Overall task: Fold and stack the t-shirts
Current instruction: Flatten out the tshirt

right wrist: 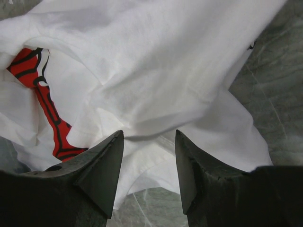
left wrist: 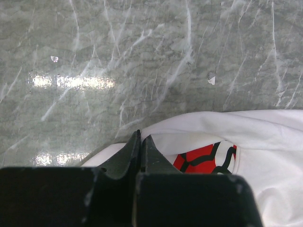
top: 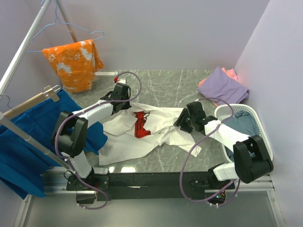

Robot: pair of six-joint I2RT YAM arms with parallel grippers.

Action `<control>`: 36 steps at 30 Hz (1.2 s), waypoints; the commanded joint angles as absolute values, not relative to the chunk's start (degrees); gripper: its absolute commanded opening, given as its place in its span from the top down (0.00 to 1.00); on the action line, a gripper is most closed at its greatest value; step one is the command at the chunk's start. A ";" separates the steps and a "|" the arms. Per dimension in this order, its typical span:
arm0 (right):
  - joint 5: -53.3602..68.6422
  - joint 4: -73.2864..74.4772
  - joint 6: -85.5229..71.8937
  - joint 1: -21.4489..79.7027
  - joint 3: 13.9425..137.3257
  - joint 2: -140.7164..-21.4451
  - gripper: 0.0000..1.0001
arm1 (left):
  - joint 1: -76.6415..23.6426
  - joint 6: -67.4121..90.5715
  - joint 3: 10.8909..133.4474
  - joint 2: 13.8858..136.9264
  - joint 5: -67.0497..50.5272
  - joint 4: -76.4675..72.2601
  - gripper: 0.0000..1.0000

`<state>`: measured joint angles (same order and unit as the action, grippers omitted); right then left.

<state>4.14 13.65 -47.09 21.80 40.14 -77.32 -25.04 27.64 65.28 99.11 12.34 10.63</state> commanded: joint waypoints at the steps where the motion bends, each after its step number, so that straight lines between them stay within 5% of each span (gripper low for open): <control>1: 3.87 10.20 -47.46 21.53 43.06 -79.01 0.45 | -24.87 26.54 66.27 98.44 12.66 10.20 0.99; 8: 4.92 9.23 -47.11 21.53 42.98 -80.59 0.50 | -24.96 26.72 66.27 98.61 12.31 10.11 0.99; 9: 5.01 9.05 -47.11 21.53 42.98 -80.68 0.59 | -24.87 26.63 66.27 98.70 12.30 10.19 0.99; 11: 5.36 8.70 -46.50 21.53 43.33 -80.77 1.00 | -24.87 26.54 66.27 98.70 12.39 10.28 0.99; 24: -3.34 11.87 -36.65 15.31 60.89 -80.76 1.00 | -24.00 23.91 73.64 102.74 16.79 13.00 0.99; 36: 3.42 13.18 -39.28 6.86 96.03 -119.57 1.00 | -20.04 16.44 97.26 121.89 15.47 15.38 0.99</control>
